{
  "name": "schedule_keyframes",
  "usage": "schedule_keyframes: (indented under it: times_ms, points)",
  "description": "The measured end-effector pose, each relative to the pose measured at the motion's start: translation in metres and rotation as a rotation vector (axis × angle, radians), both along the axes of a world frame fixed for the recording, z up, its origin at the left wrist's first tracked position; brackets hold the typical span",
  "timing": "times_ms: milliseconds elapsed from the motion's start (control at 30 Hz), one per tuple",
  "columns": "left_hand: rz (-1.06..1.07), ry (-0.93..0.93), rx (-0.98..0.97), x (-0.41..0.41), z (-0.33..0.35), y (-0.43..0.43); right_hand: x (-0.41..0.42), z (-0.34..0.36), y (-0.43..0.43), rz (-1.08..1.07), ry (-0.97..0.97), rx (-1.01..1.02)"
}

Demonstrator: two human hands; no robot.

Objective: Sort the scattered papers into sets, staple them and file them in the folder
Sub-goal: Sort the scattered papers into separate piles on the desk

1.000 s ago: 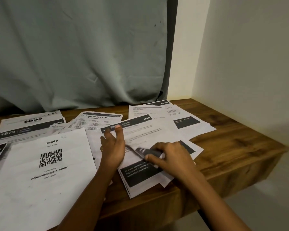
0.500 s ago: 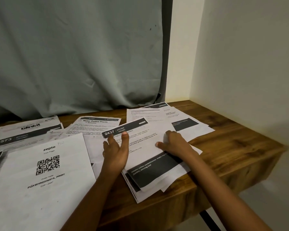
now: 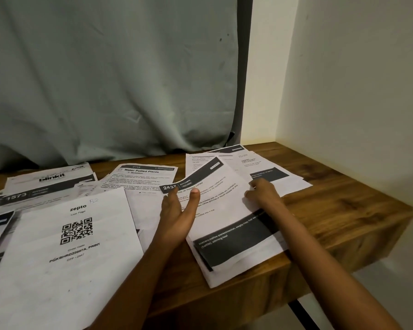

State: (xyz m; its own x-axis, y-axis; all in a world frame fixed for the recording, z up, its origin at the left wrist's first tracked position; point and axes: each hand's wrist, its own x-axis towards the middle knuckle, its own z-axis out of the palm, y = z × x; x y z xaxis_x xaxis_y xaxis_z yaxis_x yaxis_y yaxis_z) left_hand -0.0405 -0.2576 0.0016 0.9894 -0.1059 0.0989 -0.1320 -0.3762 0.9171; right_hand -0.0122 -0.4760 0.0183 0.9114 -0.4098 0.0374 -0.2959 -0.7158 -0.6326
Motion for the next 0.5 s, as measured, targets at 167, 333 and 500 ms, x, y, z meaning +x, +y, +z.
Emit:
schedule_keyframes:
  times_ms: [167,333,500]
  points:
    - [-0.051,-0.113,0.327,0.000,-0.007,0.002,0.002,0.019,-0.055,-0.098,-0.073,0.003]
    - [-0.093,-0.163,0.698,0.010,-0.022,0.000,0.012,0.008,-0.111,-0.214,-0.008,-0.110]
    - [-0.128,-0.142,0.816,0.012,-0.025,0.000,0.027,-0.004,-0.142,-0.266,0.097,-0.191]
